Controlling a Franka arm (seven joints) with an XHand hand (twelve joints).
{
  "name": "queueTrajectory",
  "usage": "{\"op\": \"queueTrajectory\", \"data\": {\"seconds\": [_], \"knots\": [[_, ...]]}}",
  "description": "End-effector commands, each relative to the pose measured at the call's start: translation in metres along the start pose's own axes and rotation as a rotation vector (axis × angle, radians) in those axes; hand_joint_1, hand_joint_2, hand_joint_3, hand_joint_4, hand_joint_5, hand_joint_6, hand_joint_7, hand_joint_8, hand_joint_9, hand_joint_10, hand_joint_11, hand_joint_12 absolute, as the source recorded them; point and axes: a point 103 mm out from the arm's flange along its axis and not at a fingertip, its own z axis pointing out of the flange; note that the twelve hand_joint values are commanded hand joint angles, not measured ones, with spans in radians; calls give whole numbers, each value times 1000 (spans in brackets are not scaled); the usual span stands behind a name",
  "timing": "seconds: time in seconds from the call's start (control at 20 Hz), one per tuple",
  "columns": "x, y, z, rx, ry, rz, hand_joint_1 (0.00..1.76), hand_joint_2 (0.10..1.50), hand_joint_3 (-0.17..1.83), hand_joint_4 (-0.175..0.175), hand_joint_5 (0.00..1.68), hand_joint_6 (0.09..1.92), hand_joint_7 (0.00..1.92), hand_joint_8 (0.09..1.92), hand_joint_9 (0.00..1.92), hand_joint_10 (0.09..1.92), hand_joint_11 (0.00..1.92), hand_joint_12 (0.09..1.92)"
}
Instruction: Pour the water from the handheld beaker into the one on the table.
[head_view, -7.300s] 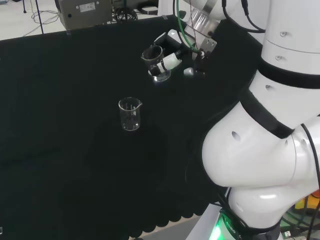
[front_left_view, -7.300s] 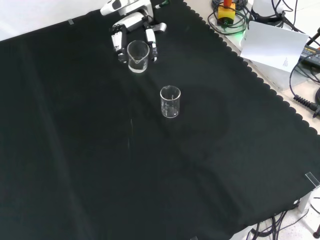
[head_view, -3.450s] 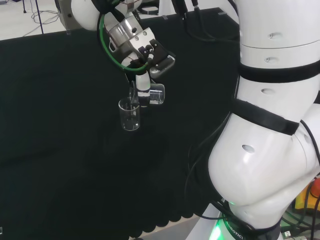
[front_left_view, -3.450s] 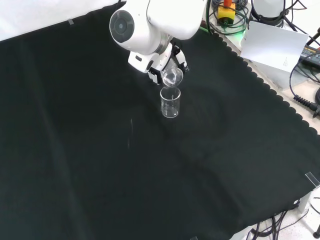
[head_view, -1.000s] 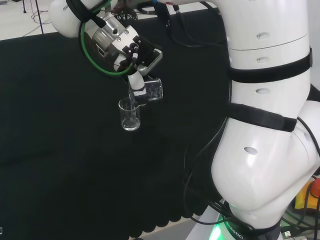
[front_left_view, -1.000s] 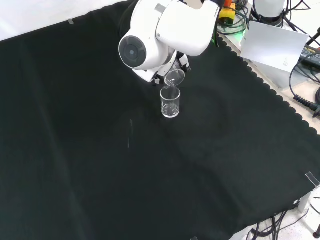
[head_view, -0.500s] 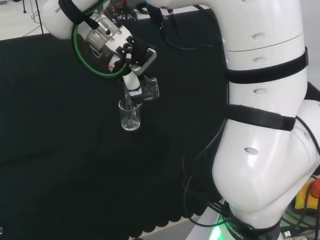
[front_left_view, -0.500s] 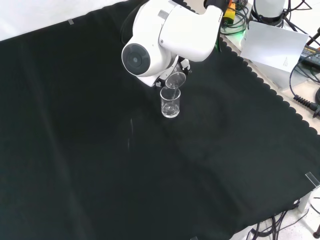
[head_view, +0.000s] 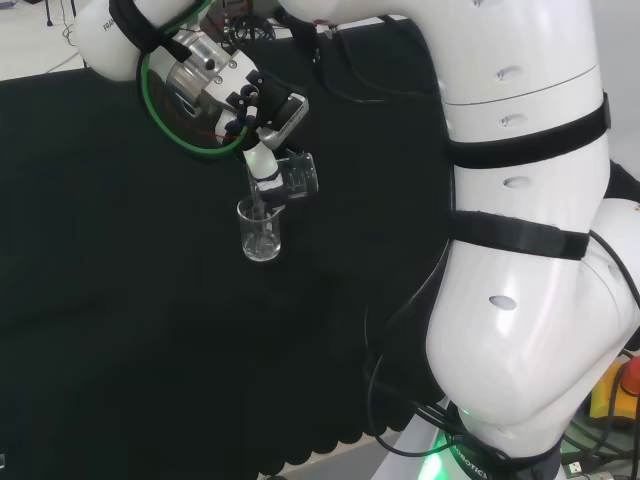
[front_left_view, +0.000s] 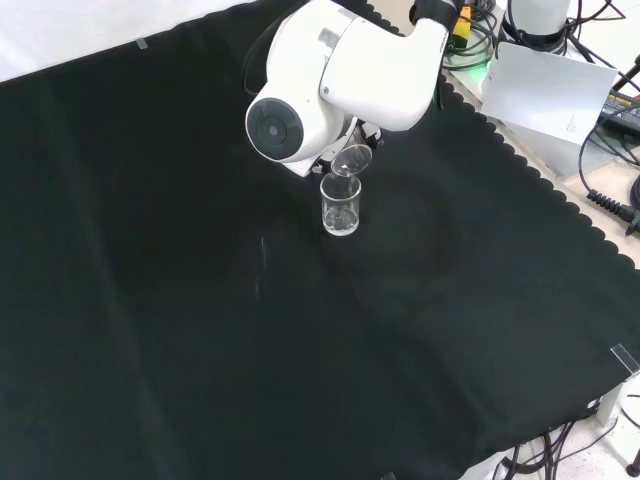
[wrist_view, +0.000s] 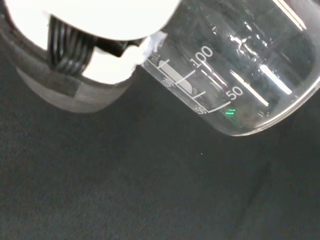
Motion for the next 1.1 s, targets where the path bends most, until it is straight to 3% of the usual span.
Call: {"op": "queueTrajectory", "data": {"seconds": [0.05,0.5,1.1], "knots": [[-3,-1,2,2,-1,-1,1318,640,648,-175,1298,590,1357,561,1752,148,1378,641],[8,1,-2,14,-27,-4,1318,639,651,-175,1297,594,1355,566,1749,155,1378,644],[7,-2,-2,-20,-32,0,1318,638,654,-175,1294,600,1352,571,1746,163,1379,646]]}}
